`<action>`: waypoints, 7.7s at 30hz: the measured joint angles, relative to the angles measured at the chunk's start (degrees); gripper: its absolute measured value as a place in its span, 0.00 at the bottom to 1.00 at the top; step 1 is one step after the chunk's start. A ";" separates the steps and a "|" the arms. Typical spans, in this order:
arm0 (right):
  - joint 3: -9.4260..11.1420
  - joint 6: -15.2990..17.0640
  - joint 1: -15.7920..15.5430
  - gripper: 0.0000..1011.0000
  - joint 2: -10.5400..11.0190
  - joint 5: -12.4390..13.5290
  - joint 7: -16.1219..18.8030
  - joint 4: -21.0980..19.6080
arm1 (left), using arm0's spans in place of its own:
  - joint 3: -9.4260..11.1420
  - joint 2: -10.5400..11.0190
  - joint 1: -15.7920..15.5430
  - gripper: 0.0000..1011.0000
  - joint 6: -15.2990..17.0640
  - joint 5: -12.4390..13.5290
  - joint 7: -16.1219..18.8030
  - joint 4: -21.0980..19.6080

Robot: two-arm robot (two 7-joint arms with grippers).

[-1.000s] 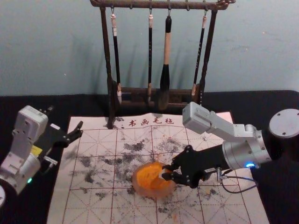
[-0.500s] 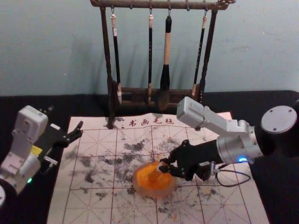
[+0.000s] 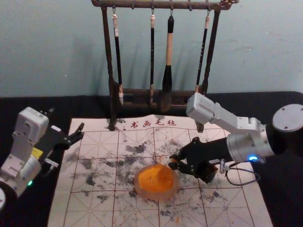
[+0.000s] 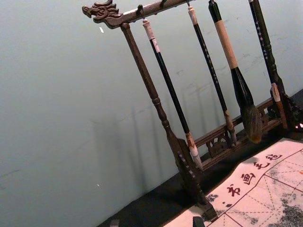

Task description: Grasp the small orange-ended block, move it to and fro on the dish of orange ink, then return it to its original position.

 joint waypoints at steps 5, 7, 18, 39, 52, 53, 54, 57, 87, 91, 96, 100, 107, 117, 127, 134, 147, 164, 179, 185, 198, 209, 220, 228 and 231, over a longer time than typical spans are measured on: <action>0.32 0.64 -1.03 0.12 1.56 0.38 0.03 -2.13 | 0.00 0.00 0.00 0.99 0.00 0.00 0.00 0.00; 0.42 1.02 -1.52 0.12 2.35 0.56 0.04 -3.35 | 0.00 0.00 0.00 0.99 0.00 0.00 0.00 0.00; -0.07 2.59 -2.75 0.12 3.52 1.08 0.30 -6.55 | 0.00 0.00 0.00 0.99 0.00 0.00 0.00 0.00; -1.82 2.21 -0.19 0.12 -0.51 -0.38 0.09 -2.10 | 0.00 0.00 0.00 0.99 0.00 0.00 0.00 0.00; -1.00 2.08 0.89 0.12 -1.66 -0.87 -0.90 0.17 | 0.00 0.00 0.00 0.99 0.00 0.00 0.00 0.00; -0.88 2.15 0.92 0.12 -1.53 -0.89 -0.95 0.18 | 0.00 0.00 0.00 0.99 0.00 0.00 0.00 0.00; -0.84 2.21 0.92 0.12 -1.47 -0.91 -0.98 0.18 | 0.00 0.00 0.00 0.99 0.00 0.00 0.00 0.00; -0.67 2.41 0.92 0.12 -1.17 -0.96 -1.07 0.08 | 0.00 0.00 0.00 0.99 0.00 0.00 0.00 0.00; -0.01 3.71 -3.05 0.12 3.14 0.17 -0.94 -8.13 | 0.00 0.00 0.00 0.99 0.00 0.00 0.00 0.00; -0.51 3.53 -2.38 0.12 2.27 -0.10 -0.67 -7.24 | 0.00 0.00 0.00 0.99 0.00 0.00 0.00 0.00; -1.00 3.23 -1.42 0.12 1.05 -0.58 -0.53 -5.50 | 0.00 0.00 0.00 0.99 0.00 0.00 0.00 0.00; -1.12 3.05 -0.83 0.12 0.18 -0.77 -0.60 -4.04 | 0.00 0.00 0.00 0.99 0.00 0.00 0.00 0.00; -0.52 2.48 -0.46 0.12 -0.52 -0.73 -1.18 -2.35 | 0.00 0.00 0.00 0.99 0.00 0.00 0.00 0.00; 0.85 2.72 -1.30 0.12 0.80 -0.11 -2.17 -3.51 | 0.00 0.00 0.00 0.99 0.00 0.00 0.00 0.00; 2.79 2.96 -4.20 0.12 3.44 1.53 -3.49 -7.67 | 0.00 0.00 0.00 0.99 0.00 0.00 0.00 0.00; 3.75 2.24 -5.76 0.12 4.25 2.41 -4.21 -9.16 | 0.00 0.00 0.00 0.99 0.00 0.00 0.00 0.00; 5.50 0.88 -7.42 0.12 4.72 3.71 -5.50 -10.27 | 0.00 0.00 0.00 0.99 0.00 0.00 0.00 0.00; 11.46 1.05 -12.96 0.12 10.59 7.17 -9.80 -17.07 | 0.00 0.00 0.00 0.99 0.00 0.00 0.00 0.00; 17.26 3.47 -19.69 0.12 16.34 9.50 -14.34 -22.10 | 0.00 0.00 0.00 0.99 0.00 0.00 0.00 0.00; 18.54 4.69 -21.74 0.12 17.49 9.83 -15.37 -22.67 | 0.00 0.00 0.00 0.99 0.00 0.00 0.00 0.00; 19.37 5.83 -22.81 0.12 17.14 9.40 -15.63 -21.13 | 0.00 0.00 0.00 0.99 0.00 0.00 0.00 0.00; 18.53 5.90 -21.65 0.12 15.66 8.21 -14.17 -19.11 | 0.00 0.00 0.00 0.99 0.00 0.00 0.00 0.00; 17.97 5.87 -20.89 0.12 15.04 7.54 -13.43 -18.54 | 0.00 0.00 0.00 0.99 0.00 0.00 0.00 0.00; 17.24 6.07 -20.38 0.12 14.29 7.16 -12.89 -17.50 | 0.00 0.00 0.00 0.99 0.00 0.00 0.00 0.00; 16.87 6.13 -20.09 0.12 13.99 6.99 -12.61 -16.90 | 0.00 0.00 0.00 0.99 0.00 0.00 0.00 0.00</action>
